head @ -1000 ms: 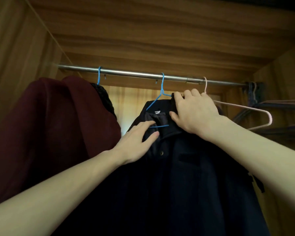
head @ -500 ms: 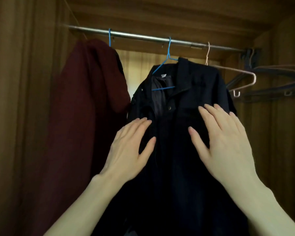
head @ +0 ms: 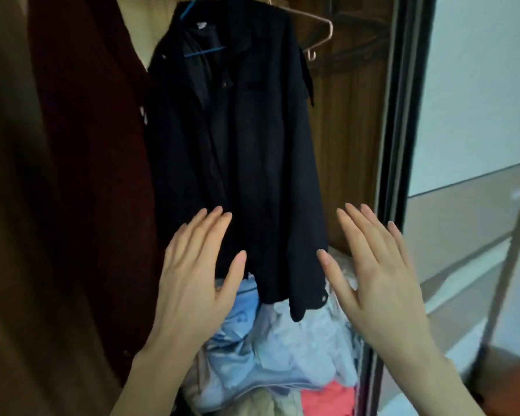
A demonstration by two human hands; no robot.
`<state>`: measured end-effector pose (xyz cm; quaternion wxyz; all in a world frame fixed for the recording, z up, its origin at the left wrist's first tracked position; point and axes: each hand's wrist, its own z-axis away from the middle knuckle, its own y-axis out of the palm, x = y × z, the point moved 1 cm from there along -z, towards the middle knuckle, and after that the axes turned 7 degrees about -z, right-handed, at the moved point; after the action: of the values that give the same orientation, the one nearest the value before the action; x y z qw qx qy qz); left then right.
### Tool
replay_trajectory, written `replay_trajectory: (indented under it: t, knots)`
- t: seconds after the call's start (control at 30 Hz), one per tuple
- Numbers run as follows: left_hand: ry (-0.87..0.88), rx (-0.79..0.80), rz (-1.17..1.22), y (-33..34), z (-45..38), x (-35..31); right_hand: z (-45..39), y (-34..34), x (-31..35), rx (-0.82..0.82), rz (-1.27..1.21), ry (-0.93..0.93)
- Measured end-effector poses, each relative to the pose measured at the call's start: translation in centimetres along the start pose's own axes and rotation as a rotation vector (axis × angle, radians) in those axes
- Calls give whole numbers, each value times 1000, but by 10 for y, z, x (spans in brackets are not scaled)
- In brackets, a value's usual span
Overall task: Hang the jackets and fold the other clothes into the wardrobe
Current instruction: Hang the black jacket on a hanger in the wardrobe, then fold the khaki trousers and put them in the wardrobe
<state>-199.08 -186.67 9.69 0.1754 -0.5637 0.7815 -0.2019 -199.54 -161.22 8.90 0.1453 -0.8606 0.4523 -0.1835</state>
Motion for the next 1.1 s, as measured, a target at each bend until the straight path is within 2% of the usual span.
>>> replay_trajectory:
  t: [0.2, 0.43, 0.7, 1.1]
  knots:
    - [68, 52, 169, 35, 42, -66, 68, -75, -26, 7, 64, 204]
    - [132, 105, 457, 82, 66, -179, 149, -171, -67, 1, 233, 426]
    - [358, 194, 706, 106, 100, -337, 248, -301, -101, -35, 498, 584]
    - [625, 395, 1026, 84, 174, -611, 385, -503, -133, -169, 863, 889]
